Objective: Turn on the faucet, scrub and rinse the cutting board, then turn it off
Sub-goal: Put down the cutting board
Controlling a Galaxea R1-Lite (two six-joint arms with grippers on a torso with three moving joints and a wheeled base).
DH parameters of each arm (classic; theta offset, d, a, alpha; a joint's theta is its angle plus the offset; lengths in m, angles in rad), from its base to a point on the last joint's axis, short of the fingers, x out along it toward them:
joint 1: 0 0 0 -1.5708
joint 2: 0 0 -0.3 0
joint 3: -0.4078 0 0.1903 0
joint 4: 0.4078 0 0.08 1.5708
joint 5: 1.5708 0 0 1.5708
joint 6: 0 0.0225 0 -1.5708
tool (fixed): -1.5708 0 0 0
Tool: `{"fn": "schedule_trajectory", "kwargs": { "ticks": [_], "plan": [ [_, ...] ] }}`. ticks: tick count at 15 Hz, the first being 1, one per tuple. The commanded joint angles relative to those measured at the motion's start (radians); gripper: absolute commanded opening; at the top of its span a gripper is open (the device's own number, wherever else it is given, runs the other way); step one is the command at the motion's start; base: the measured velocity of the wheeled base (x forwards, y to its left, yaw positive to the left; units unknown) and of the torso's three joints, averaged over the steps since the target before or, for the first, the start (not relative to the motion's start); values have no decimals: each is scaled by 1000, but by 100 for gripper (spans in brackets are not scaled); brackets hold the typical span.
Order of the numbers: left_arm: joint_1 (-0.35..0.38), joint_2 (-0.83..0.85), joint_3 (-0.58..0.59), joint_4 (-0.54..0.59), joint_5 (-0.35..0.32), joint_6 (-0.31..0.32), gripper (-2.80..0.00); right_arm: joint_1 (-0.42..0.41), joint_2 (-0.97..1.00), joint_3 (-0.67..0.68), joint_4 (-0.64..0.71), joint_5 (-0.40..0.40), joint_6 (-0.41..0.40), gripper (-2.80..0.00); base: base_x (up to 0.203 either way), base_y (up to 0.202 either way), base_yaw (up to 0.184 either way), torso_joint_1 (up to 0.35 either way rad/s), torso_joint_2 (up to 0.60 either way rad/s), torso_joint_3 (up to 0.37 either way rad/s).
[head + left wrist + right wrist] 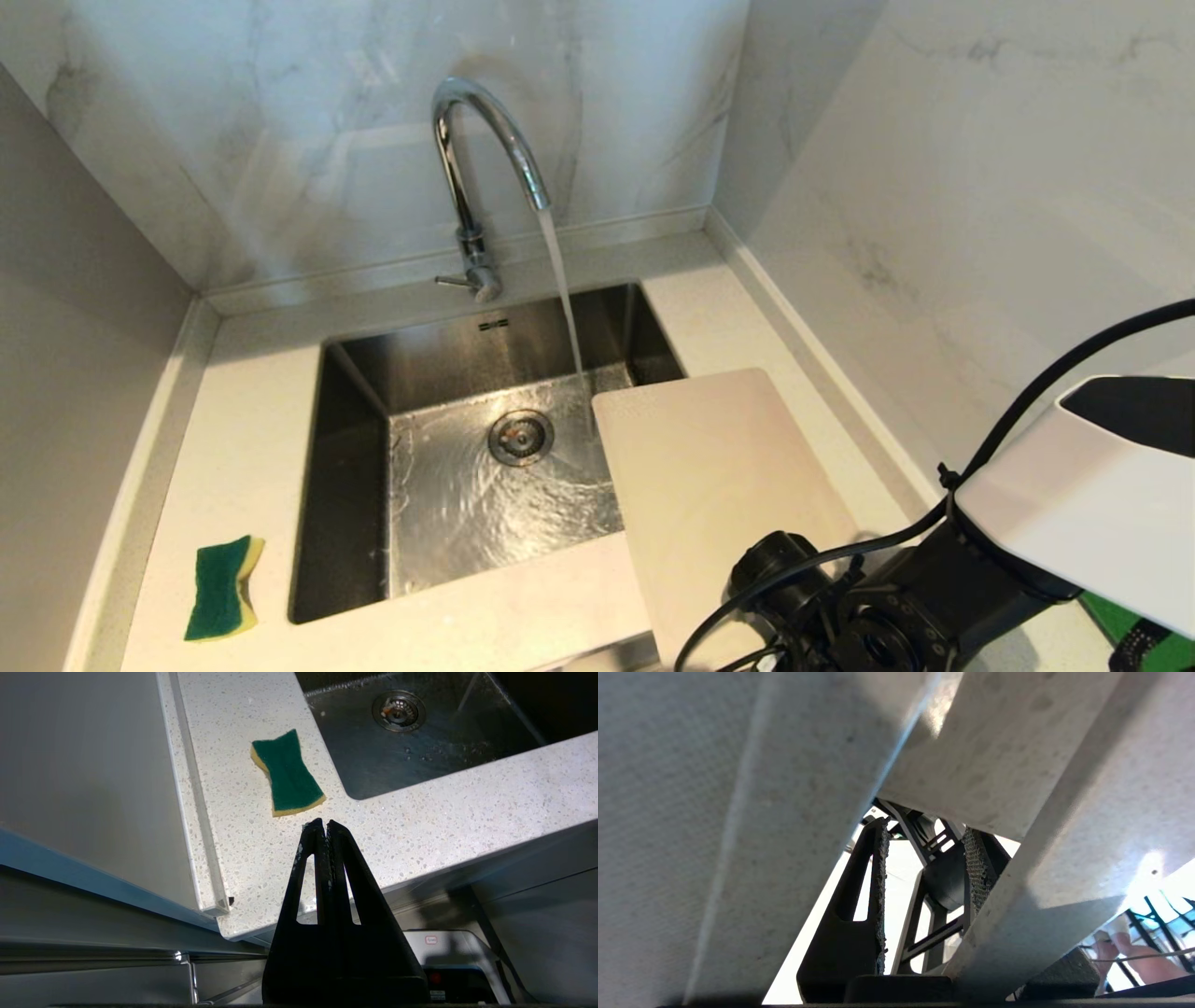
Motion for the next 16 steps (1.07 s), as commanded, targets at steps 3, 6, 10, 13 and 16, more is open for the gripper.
{"fn": "schedule_trajectory", "kwargs": {
  "ticks": [3,6,10,13,16],
  "plan": [
    [0,0,0,1,0,0,-280,0,13,-8,0,-4,12,-280,0,0,0,0,0,0],
    [0,0,0,1,0,0,-280,0,22,-15,1,-5,12,-280,0,0,0,0,0,0],
    [0,0,0,0,0,0,-280,0,22,-13,0,-6,12,-280,0,0,0,0,0,0],
    [0,0,0,0,0,0,-280,0,20,-12,0,-7,14,0,0,0,0,0,0,0],
    [0,0,0,0,0,0,-280,0,16,-7,0,-7,14,0,0,0,0,0,0,0]
  ]
}}
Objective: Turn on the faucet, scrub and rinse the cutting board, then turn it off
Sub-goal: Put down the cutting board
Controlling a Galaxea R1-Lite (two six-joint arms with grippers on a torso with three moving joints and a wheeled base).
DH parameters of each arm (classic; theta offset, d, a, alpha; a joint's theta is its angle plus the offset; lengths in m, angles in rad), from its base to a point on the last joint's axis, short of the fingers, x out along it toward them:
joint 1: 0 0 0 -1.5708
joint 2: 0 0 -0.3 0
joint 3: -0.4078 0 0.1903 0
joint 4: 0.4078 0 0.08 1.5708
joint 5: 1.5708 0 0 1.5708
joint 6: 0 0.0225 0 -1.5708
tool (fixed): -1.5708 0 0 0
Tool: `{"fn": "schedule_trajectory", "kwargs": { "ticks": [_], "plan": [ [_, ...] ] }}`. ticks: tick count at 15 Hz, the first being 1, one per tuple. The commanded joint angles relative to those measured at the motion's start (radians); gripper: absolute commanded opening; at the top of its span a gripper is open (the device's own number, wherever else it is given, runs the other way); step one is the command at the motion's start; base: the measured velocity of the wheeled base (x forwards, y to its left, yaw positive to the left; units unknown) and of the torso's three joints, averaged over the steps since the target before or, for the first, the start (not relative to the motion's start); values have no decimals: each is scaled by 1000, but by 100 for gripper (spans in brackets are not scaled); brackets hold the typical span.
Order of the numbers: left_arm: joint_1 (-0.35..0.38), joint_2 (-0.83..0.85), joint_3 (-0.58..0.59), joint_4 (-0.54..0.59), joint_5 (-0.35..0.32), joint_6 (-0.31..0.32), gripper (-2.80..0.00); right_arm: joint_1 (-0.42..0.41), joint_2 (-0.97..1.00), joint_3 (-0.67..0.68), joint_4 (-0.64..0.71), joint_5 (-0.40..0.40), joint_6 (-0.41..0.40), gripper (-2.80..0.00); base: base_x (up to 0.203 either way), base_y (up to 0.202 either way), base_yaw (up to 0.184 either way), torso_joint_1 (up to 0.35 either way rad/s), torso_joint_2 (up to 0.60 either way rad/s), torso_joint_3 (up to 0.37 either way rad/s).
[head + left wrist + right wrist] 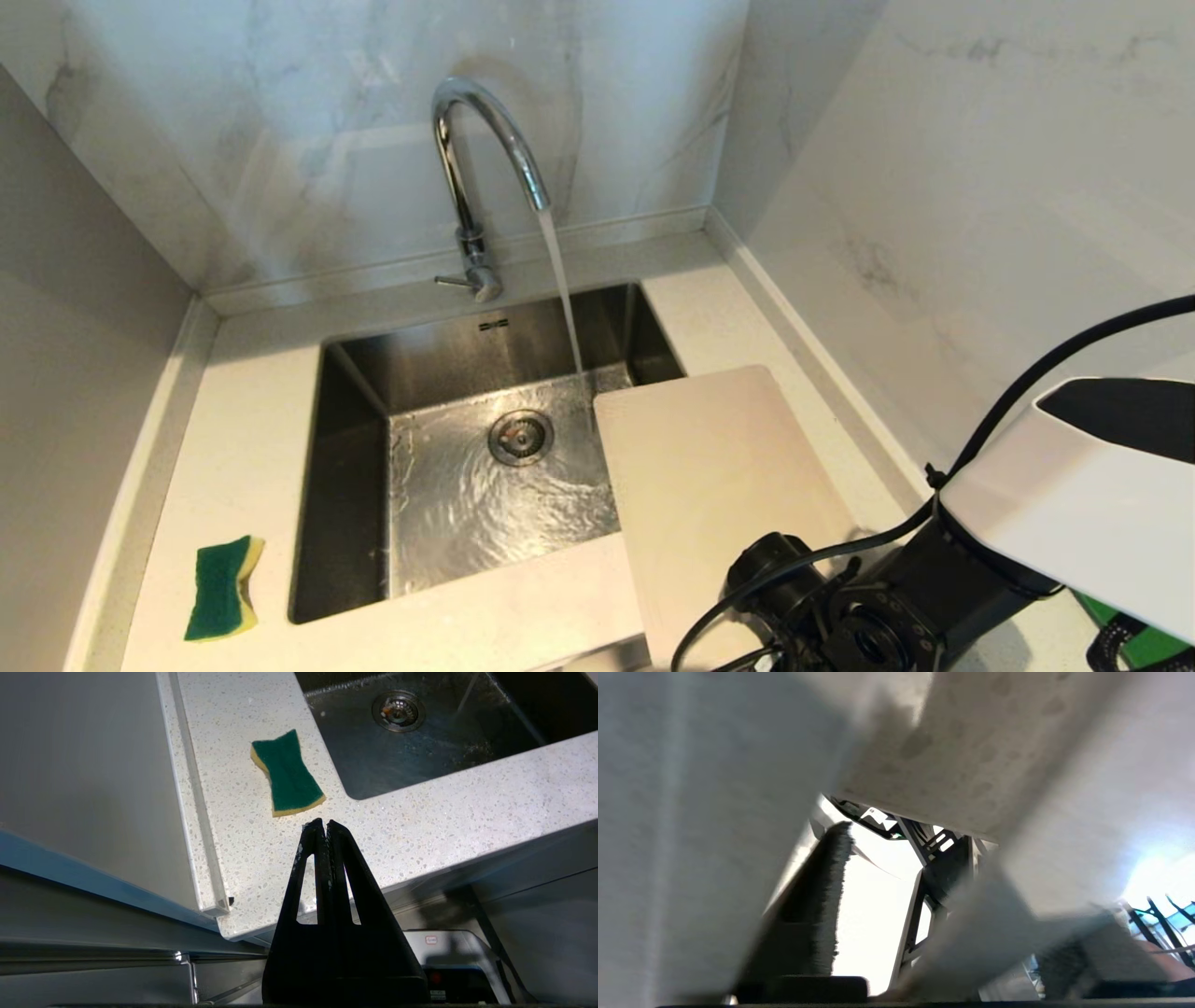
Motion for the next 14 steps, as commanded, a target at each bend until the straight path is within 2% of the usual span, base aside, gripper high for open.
{"fn": "schedule_trajectory", "kwargs": {
  "ticks": [1,4,9,14],
  "plan": [
    [0,0,0,2,0,0,-280,0,-10,5,0,-1,9,0,0,0,0,0,0,0],
    [0,0,0,1,0,0,-280,2,-60,12,1,-3,7,0,0,0,0,0,0,0],
    [0,0,0,2,0,0,-280,3,-118,36,-2,-55,7,0,0,0,0,0,0,0],
    [0,0,0,2,0,0,-280,17,-90,57,-41,-37,2,0,0,0,0,0,0,0]
  ]
}}
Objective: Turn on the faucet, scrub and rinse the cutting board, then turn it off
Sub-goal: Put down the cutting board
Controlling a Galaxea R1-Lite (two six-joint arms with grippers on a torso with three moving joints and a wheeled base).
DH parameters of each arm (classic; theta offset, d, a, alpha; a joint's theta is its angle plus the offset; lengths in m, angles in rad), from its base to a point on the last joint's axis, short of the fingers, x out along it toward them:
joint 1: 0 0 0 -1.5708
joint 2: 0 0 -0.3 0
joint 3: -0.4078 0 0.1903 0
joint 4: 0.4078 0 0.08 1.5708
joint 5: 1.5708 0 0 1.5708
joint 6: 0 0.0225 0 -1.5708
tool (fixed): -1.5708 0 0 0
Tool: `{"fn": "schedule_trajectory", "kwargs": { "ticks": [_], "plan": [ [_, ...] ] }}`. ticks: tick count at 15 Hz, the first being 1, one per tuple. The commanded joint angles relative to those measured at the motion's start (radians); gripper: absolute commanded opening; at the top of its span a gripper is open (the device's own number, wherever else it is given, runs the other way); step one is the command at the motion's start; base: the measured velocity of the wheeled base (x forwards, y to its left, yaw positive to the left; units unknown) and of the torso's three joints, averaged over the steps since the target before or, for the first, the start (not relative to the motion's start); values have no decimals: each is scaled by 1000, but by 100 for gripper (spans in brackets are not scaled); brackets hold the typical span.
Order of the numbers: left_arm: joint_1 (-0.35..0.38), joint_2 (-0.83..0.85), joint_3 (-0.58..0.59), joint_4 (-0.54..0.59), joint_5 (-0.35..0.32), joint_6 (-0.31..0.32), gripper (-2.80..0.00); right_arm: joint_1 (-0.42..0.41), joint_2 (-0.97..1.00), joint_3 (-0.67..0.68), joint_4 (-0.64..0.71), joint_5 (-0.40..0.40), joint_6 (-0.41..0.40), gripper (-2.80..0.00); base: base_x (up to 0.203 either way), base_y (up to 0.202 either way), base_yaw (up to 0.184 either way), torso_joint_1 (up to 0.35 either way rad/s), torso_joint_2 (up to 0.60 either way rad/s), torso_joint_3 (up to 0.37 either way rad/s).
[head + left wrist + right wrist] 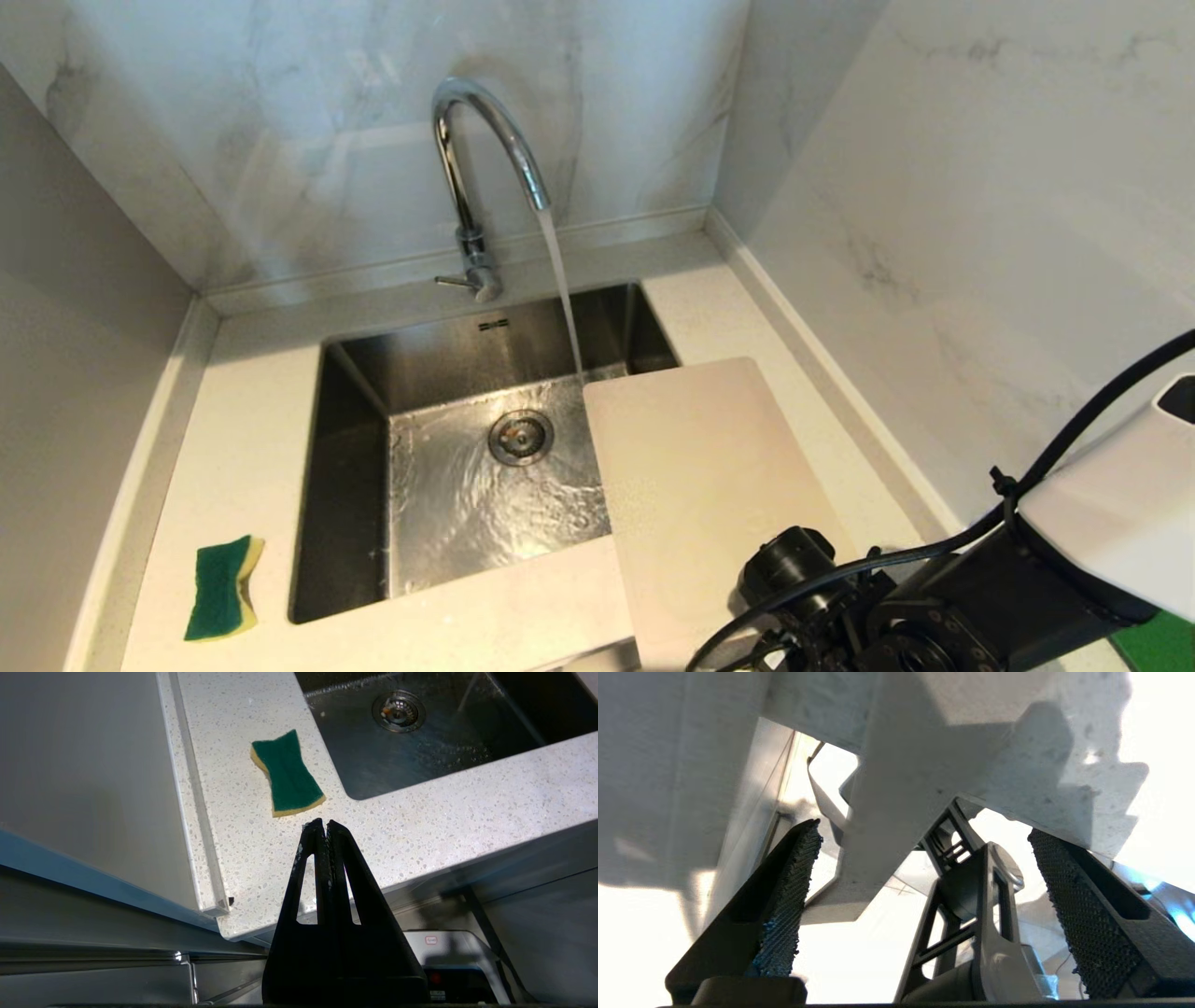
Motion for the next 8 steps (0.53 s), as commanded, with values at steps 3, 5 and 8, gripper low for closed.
{"fn": "schedule_trajectory", "kwargs": {
  "ticks": [3,5,8],
  "plan": [
    [0,0,0,2,0,0,-280,4,-6,1,0,-5,8,0,0,0,0,0,0,0],
    [0,0,0,2,0,0,-280,4,-50,-3,2,-12,7,0,0,0,0,0,0,0],
    [0,0,0,1,0,0,-280,4,-151,-2,6,-22,-7,0,0,0,0,0,0,0]
  ]
}}
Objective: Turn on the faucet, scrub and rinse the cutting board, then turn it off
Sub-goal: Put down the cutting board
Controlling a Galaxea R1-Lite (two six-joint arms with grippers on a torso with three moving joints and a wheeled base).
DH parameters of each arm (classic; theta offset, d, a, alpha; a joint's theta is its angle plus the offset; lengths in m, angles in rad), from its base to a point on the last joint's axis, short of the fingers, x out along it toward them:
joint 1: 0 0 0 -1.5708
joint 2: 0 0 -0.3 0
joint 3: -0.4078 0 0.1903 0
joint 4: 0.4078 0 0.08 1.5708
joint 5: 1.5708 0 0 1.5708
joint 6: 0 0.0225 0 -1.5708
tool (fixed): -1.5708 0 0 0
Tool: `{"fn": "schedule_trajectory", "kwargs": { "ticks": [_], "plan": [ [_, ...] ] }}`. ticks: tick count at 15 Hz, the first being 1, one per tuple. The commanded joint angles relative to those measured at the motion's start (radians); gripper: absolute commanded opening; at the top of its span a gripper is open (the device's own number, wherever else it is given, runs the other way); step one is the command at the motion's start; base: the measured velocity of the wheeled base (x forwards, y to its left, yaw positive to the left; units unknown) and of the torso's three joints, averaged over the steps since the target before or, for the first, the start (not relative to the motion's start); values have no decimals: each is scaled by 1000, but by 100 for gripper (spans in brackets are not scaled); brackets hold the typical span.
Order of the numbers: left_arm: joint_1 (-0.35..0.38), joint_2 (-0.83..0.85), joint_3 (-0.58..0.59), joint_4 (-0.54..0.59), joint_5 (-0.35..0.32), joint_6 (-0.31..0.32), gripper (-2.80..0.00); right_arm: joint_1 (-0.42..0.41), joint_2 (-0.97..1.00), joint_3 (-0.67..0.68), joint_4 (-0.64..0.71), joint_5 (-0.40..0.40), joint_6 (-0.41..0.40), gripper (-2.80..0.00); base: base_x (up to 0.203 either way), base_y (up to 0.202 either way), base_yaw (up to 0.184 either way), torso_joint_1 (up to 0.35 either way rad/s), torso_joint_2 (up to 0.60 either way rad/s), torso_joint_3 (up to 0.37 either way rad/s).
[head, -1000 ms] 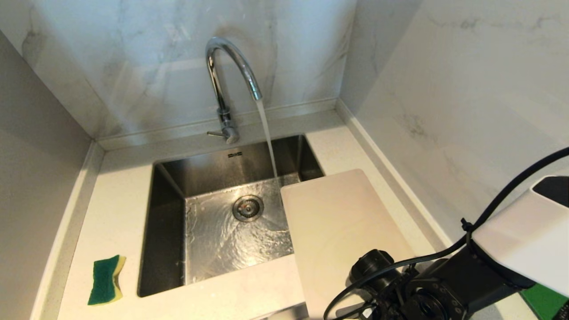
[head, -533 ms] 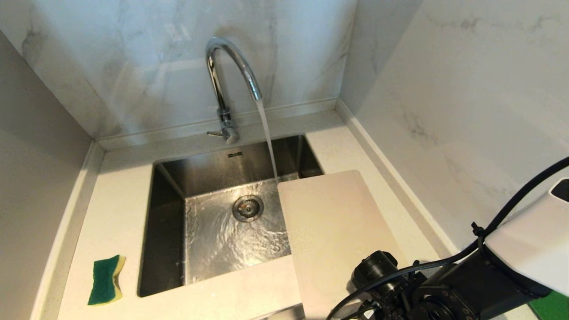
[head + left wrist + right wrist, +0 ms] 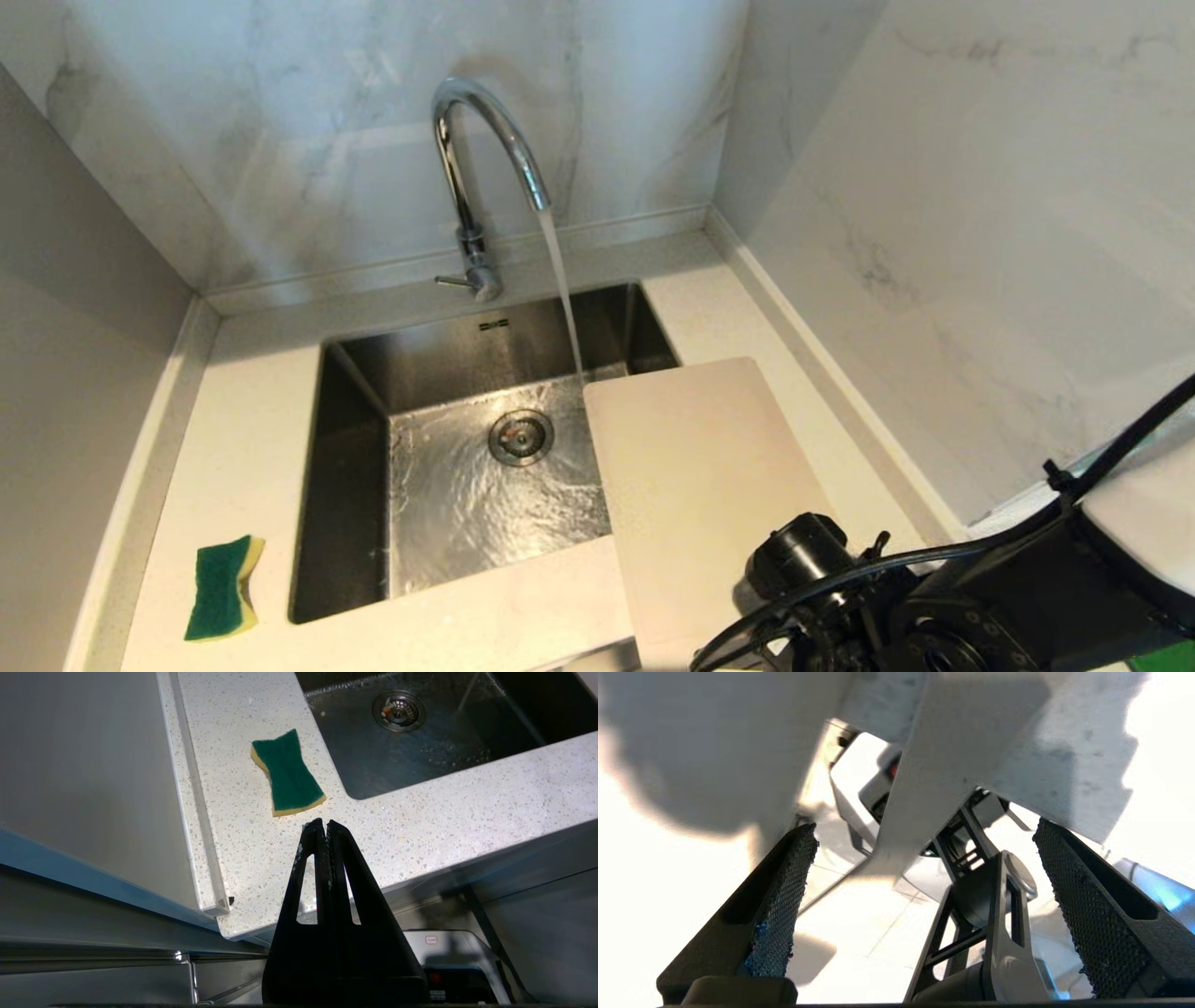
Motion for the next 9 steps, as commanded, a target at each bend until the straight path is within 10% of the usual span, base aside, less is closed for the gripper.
{"fn": "schedule_trajectory", "kwargs": {
  "ticks": [1,8,9],
  "plan": [
    [0,0,0,1,0,0,-280,1,-107,8,2,-10,1,0,0,0,0,0,0,0],
    [0,0,0,1,0,0,-280,-57,-453,88,10,-69,-128,0,0,0,0,0,0,0],
    [0,0,0,1,0,0,-280,-91,-504,96,9,-73,-167,-280,0,0,0,0,0,0]
  ]
}}
